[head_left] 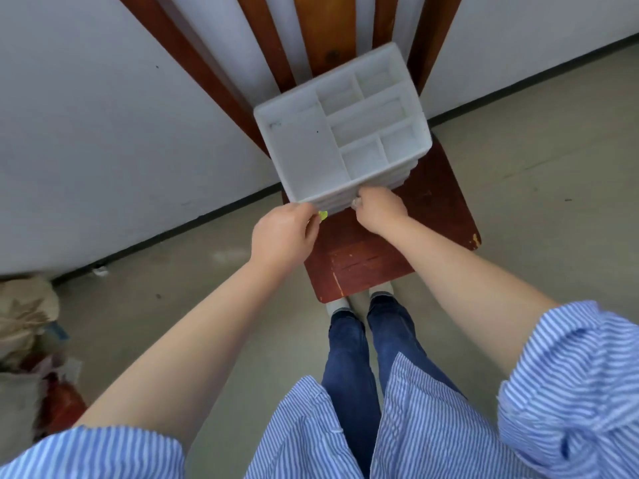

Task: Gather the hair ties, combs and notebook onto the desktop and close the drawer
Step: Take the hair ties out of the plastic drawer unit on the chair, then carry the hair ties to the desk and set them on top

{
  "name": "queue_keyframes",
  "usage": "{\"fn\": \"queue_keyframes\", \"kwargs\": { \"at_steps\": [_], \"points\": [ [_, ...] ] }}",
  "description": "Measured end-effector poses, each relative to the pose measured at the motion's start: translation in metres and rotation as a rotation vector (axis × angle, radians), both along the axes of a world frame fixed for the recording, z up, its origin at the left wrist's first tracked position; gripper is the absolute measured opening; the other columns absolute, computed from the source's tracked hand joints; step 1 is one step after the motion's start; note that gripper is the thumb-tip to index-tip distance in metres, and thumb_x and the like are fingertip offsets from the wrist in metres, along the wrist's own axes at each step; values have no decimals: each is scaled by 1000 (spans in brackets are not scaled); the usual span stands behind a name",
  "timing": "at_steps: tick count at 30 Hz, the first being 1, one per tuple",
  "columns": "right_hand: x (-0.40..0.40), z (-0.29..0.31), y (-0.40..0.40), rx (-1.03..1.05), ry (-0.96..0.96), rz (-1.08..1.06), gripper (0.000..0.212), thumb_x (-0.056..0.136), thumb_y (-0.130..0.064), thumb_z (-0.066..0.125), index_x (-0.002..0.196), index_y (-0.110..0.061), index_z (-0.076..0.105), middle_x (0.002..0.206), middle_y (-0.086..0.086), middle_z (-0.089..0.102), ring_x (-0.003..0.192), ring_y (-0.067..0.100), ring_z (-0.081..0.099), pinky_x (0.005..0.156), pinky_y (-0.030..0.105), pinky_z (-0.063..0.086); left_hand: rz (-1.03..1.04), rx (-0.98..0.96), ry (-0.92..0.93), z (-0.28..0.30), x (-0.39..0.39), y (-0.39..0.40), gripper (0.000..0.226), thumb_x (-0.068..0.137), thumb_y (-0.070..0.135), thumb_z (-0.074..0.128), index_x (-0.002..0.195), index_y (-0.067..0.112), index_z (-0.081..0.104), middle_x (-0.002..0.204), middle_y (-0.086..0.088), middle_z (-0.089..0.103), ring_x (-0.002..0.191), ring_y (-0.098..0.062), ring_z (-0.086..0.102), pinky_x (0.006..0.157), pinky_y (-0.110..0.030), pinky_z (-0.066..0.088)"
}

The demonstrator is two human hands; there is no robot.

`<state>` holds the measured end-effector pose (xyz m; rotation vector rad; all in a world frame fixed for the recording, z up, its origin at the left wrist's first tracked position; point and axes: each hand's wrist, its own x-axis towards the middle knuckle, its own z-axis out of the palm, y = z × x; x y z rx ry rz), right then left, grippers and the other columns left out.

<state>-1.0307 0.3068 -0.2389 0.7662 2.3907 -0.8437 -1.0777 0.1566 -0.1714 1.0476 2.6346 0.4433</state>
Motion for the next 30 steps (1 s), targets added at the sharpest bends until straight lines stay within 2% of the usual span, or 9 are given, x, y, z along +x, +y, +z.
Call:
{"fn": "queue_keyframes", "kwargs": {
  "at_steps": [3, 7, 11, 14, 19, 23, 26, 28, 30],
  "points": [
    [28, 31, 15, 88, 82, 30, 26, 96, -18, 41, 101, -5, 64, 109, 18, 68, 107, 34, 57, 91, 36, 42, -128, 7, 33, 16, -6, 29, 17, 90, 12, 57, 86, -1, 67, 80, -23, 68, 77, -38, 62, 59, -39, 49],
    [80, 87, 42, 345, 180, -61, 29, 95, -22, 45, 98, -1, 65, 106, 18, 67, 110, 32, 50, 92, 39, 40, -377, -3, 124, 43, 12, 80, 18, 89, 15, 52, 85, 3, 66, 83, -20, 68, 86, -36, 58, 67, -38, 44],
    [156, 145, 56, 596, 128, -327, 20, 92, -11, 47, 98, -2, 64, 105, 17, 63, 109, 32, 47, 87, 40, 44, -677, -6, 235, 71, 58, 130, 19, 89, 22, 49, 89, 10, 63, 95, -10, 68, 96, -32, 54, 76, -37, 39],
    [230, 177, 44, 661, 48, -552, 19, 92, -9, 47, 101, -6, 63, 105, 13, 62, 110, 28, 47, 85, 36, 43, -908, 6, 286, 92, 111, 162, 21, 90, 23, 46, 93, 10, 62, 98, -8, 67, 99, -30, 51, 79, -37, 40],
    [354, 217, -15, 732, -122, -873, 18, 90, -10, 51, 103, -9, 64, 107, 12, 64, 107, 27, 53, 86, 32, 46, -1305, 126, 326, 130, 241, 191, 22, 92, 21, 43, 91, 9, 61, 97, -9, 67, 98, -29, 50, 77, -34, 38],
    [447, 255, -79, 814, -248, -1145, 13, 77, -17, 70, 84, -5, 70, 88, 15, 71, 87, 25, 66, 70, 23, 54, -1645, 195, 344, 158, 367, 175, 23, 94, 22, 41, 103, 10, 59, 109, -9, 63, 106, -29, 48, 82, -35, 40],
    [514, 269, -132, 831, -363, -1323, 15, 82, -19, 66, 84, -4, 70, 87, 14, 71, 85, 25, 67, 69, 24, 55, -1852, 255, 347, 179, 463, 144, 23, 92, 20, 42, 103, 7, 58, 109, -12, 62, 107, -30, 48, 84, -36, 39],
    [566, 274, -166, 861, -438, -1362, 19, 79, -19, 60, 67, -14, 73, 66, 4, 71, 65, 18, 69, 53, 17, 54, -1972, 294, 344, 188, 530, 121, 24, 91, 19, 43, 103, 5, 58, 110, -13, 62, 108, -30, 48, 86, -36, 39],
    [616, 277, -200, 867, -550, -1424, 40, 71, -24, 37, 48, -22, 70, 45, 0, 65, 44, 10, 63, 37, 11, 45, -2091, 326, 344, 194, 597, 95, 24, 91, 20, 43, 105, 5, 57, 111, -14, 62, 109, -30, 47, 87, -37, 39]
  ]
}}
